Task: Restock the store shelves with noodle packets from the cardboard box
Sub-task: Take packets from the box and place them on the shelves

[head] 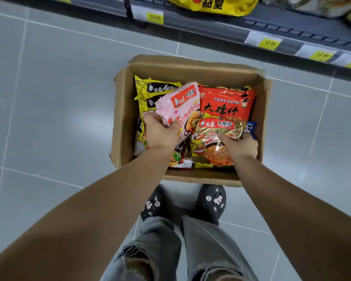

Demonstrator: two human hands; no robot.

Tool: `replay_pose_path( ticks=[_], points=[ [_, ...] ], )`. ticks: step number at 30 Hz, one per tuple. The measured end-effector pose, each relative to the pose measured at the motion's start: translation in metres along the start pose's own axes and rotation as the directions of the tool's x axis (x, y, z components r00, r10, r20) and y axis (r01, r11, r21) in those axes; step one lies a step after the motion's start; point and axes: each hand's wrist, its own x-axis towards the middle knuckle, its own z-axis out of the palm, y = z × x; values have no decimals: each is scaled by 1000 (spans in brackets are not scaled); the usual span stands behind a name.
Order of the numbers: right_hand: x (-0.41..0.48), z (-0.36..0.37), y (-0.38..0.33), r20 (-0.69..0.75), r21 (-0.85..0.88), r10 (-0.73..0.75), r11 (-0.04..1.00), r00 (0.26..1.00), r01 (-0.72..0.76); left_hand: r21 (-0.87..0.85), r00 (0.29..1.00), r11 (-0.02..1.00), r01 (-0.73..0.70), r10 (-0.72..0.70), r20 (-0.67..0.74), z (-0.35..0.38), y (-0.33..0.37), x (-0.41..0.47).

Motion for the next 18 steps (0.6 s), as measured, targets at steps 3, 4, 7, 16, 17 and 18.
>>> replay_pose_path(
  ticks=[3, 4, 7, 16, 17, 18],
  points=[
    [-17, -9, 12, 7, 103, -31, 994, 999, 30, 32, 998, 998, -54, 53, 24, -5, 10, -9],
    [-27, -16, 14, 4, 145, -63, 987, 998, 62, 46, 997, 996, -71, 70, 19, -11, 17, -14],
    [-68, -53, 10, -52, 212, -114, 970, 992, 123, 103, 993, 988, -115, 114, 22, -37, 52, -40],
    [-237, -229, -72, -267, 579, -3, 799, 964, 162, -54, 973, 982, -180, 186, 140, -146, 228, -203],
    [-256, -249, -79, -270, 638, 11, 751, 963, 170, -91, 967, 977, -193, 205, 151, -159, 250, -225],
    [-274, -269, -87, -283, 683, 14, 705, 959, 191, -136, 955, 966, -222, 243, 171, -172, 271, -246]
  ],
)
